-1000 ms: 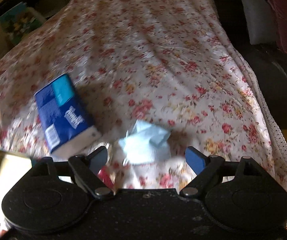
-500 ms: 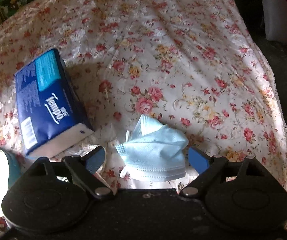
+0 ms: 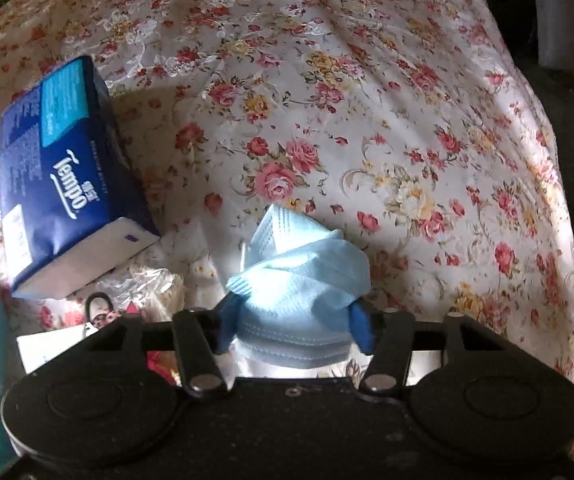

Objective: Organize soft objects
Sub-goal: 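Move the right tool to the blue face mask and grasp it, then grasp the beige tape roll with the left tool while the right holds the mask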

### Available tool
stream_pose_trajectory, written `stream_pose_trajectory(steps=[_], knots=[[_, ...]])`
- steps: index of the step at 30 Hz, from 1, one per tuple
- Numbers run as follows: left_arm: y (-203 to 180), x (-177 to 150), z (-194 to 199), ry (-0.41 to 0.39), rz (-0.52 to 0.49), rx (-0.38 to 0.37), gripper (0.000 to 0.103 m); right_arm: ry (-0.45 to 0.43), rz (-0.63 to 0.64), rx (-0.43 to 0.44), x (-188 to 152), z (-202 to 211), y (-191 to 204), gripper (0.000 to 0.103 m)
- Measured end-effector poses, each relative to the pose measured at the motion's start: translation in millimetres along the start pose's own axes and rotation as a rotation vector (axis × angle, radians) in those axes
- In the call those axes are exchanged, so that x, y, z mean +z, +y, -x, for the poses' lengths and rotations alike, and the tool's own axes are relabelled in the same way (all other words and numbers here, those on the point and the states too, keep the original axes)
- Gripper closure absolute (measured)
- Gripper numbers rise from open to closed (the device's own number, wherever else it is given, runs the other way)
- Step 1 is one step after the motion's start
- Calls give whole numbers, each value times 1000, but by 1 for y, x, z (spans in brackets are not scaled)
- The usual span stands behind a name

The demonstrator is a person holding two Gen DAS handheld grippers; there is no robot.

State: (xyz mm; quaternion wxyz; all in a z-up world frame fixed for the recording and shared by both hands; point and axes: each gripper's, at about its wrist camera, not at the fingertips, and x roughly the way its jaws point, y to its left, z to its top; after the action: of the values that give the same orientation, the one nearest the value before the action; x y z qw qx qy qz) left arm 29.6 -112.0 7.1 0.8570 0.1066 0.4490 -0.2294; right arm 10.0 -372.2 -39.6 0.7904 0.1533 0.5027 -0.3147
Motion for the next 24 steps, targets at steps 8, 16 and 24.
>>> stream_pose_trajectory(steps=[8,16,24], knots=[[-28,5,-10,2,-6,0,20,-91,-7,96,-10,42,-6,51],[-65,-10,-30,46,-119,24,20,-124,-30,92,-17,48,-24,51],[-79,-14,-45,65,-160,49,21,-123,-62,128,-16,48,-31,51]])
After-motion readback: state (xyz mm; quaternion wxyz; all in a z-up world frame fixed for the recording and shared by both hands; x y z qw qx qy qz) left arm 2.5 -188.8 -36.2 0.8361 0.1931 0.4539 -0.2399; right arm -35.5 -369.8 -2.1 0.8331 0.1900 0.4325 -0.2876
